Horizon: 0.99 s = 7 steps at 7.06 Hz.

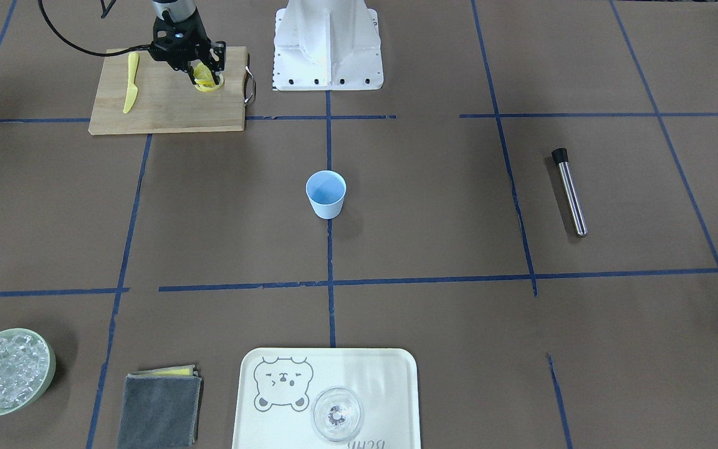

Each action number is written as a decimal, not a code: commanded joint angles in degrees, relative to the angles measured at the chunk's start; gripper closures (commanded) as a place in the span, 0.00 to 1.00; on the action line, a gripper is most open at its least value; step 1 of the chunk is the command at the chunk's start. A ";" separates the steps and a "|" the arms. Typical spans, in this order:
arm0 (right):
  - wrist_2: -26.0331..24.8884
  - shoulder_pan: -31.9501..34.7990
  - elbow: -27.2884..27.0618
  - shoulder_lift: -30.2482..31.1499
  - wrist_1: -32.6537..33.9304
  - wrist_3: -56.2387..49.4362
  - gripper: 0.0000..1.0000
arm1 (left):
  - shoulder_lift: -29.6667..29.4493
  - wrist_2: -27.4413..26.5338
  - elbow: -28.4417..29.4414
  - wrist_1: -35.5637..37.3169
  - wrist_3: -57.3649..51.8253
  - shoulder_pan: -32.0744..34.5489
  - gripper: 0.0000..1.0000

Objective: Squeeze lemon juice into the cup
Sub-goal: 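Grasp the yellow lemon slice with the right gripper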

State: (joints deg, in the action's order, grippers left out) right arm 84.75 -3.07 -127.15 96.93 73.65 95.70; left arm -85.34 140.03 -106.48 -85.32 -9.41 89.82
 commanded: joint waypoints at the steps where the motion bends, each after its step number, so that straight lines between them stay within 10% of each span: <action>1: 0.07 0.35 -2.13 1.41 0.00 0.01 0.56 | 0.08 0.07 -0.04 0.07 0.09 0.00 0.00; 7: 0.59 7.09 -6.19 -7.32 6.24 -0.08 0.55 | 0.35 0.07 -0.21 0.07 0.09 0.09 0.00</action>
State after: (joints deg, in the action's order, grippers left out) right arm 85.27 1.41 -134.03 94.30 79.32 95.63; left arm -85.11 140.10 -106.64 -85.28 -9.32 89.90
